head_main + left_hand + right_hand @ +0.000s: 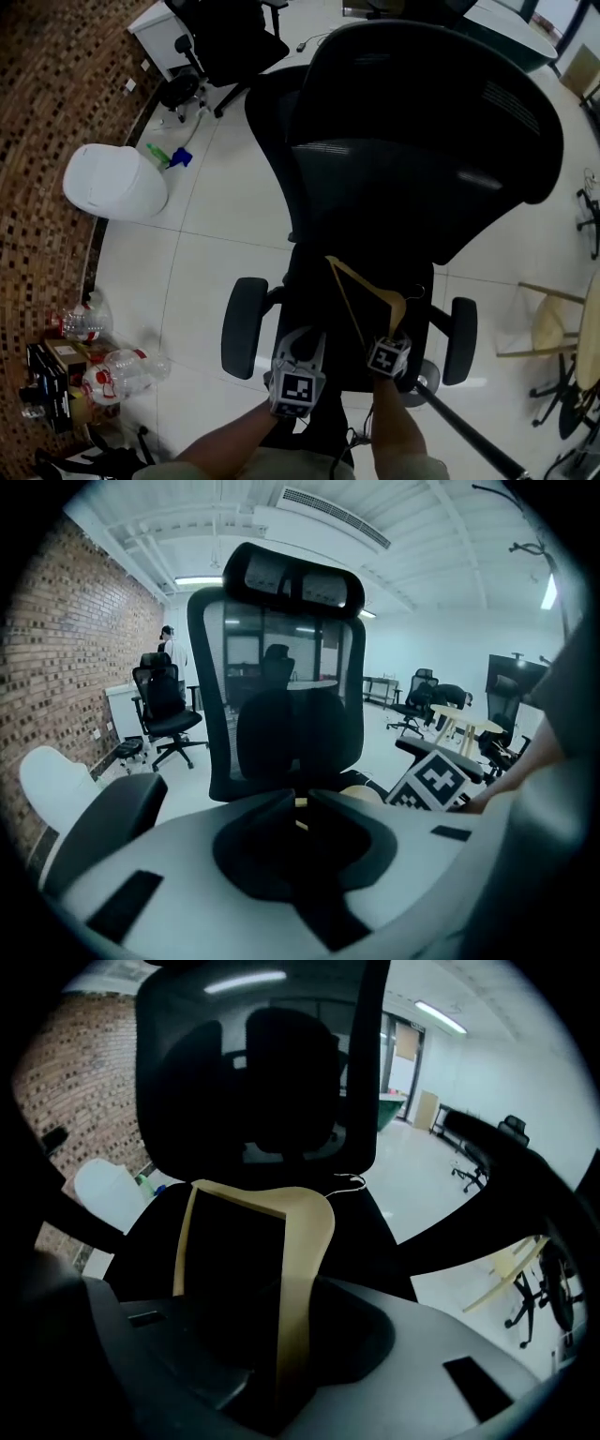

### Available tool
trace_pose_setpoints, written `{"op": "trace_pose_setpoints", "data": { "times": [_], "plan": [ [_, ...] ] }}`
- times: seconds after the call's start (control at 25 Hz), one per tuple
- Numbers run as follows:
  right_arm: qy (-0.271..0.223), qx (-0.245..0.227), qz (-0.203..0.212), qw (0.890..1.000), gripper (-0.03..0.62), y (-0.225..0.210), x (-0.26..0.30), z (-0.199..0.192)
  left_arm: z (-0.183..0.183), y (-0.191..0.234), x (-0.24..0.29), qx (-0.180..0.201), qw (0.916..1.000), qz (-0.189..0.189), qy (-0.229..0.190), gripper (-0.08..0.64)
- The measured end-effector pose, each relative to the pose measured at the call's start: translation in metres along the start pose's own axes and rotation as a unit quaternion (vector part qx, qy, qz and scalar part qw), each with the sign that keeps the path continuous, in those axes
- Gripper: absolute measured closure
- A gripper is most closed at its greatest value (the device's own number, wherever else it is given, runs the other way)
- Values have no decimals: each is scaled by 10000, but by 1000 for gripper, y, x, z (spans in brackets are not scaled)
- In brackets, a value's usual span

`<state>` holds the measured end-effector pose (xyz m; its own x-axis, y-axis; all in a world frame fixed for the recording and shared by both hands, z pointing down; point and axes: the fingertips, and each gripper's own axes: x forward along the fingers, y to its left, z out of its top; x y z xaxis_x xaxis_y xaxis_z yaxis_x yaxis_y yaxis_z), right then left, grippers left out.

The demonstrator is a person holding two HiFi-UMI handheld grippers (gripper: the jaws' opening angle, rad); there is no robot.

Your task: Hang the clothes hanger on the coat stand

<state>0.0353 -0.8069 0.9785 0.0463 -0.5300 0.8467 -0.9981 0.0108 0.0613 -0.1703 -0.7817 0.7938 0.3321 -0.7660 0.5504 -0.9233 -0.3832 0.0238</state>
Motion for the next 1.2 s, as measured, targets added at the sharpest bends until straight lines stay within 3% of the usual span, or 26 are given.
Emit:
{"op": "trace_pose_setpoints", "data": {
  "times": [0.24,0.36,0.56,0.72,0.92,1.2],
  "plan": [
    [-1119,-686,-269,9910,508,44,-157,16,25,22,-108,-110,9987,-167,-465,502],
    [-1681,-966,-415,9801,508,60,-243,34,41,25,-158,-8,9969,-332,-715,503],
    [-2399,-1323,-818,9583,508,57,-375,17,63,-1,-254,267,9912,-575,-1165,503],
    [-2779,-1655,-1005,9409,508,44,-479,7,90,-29,-335,1,9865,-440,-1580,503],
    [-3505,-1949,-1046,9101,508,37,-561,-12,105,-74,-422,33,9799,-383,-1955,503],
    [-4125,-2055,-845,8835,508,-23,-630,-80,70,-189,-493,0,9770,-197,-2125,503]
  ]
}}
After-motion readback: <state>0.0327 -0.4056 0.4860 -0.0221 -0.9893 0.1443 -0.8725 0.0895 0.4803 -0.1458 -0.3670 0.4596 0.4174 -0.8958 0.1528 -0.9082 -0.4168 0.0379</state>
